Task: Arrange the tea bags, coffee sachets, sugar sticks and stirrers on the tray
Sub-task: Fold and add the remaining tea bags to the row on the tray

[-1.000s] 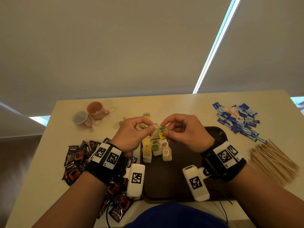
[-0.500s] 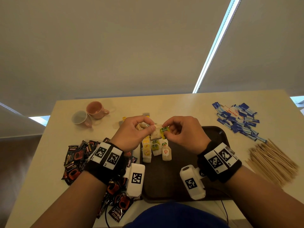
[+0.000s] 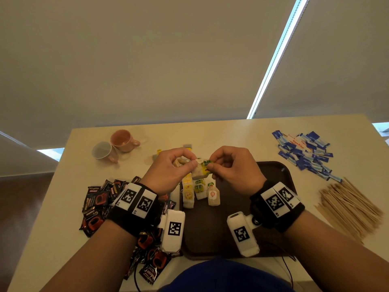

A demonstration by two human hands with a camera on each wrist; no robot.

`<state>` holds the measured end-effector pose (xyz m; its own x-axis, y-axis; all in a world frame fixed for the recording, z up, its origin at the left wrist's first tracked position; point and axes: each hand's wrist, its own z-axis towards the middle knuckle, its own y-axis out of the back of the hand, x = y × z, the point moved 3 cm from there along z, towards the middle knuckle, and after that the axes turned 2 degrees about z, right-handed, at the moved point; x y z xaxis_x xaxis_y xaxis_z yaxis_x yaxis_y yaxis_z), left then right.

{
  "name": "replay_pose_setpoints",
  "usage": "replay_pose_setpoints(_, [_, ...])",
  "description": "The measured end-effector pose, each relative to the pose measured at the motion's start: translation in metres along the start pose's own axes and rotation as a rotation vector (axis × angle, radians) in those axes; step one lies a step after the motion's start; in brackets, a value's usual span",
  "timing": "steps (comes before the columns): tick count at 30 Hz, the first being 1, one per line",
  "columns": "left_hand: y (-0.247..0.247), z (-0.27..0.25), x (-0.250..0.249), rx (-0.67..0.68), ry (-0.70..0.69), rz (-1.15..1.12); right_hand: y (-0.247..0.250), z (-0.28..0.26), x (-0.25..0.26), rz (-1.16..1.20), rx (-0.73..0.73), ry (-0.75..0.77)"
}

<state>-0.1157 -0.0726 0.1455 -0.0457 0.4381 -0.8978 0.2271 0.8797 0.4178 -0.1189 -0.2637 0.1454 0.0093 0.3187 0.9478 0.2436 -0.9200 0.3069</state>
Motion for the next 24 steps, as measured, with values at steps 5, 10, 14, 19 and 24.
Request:
replay_pose_setpoints(5, [-0.001,-0.001,-0.004,0.004,-0.008,-0.019,-0.002,0.001,-0.002,-0.030,-0.044,0.036])
replay_pose_setpoints(10, [-0.002,-0.002,-0.008,0.002,0.003,-0.053,-0.005,0.003,-0.003,0.013,0.006,0.007])
replay_pose_setpoints(14, [-0.004,-0.003,-0.009,0.009,0.016,-0.068,-0.009,0.003,-0.004,0.055,0.016,-0.019])
replay_pose_setpoints(19, [-0.005,-0.006,-0.008,-0.003,0.026,-0.119,-0.011,0.002,-0.004,0.064,0.050,-0.035])
replay_pose_setpoints(24, [-0.004,-0.007,-0.005,-0.001,0.000,-0.105,-0.010,0.004,-0.007,0.060,0.069,-0.028])
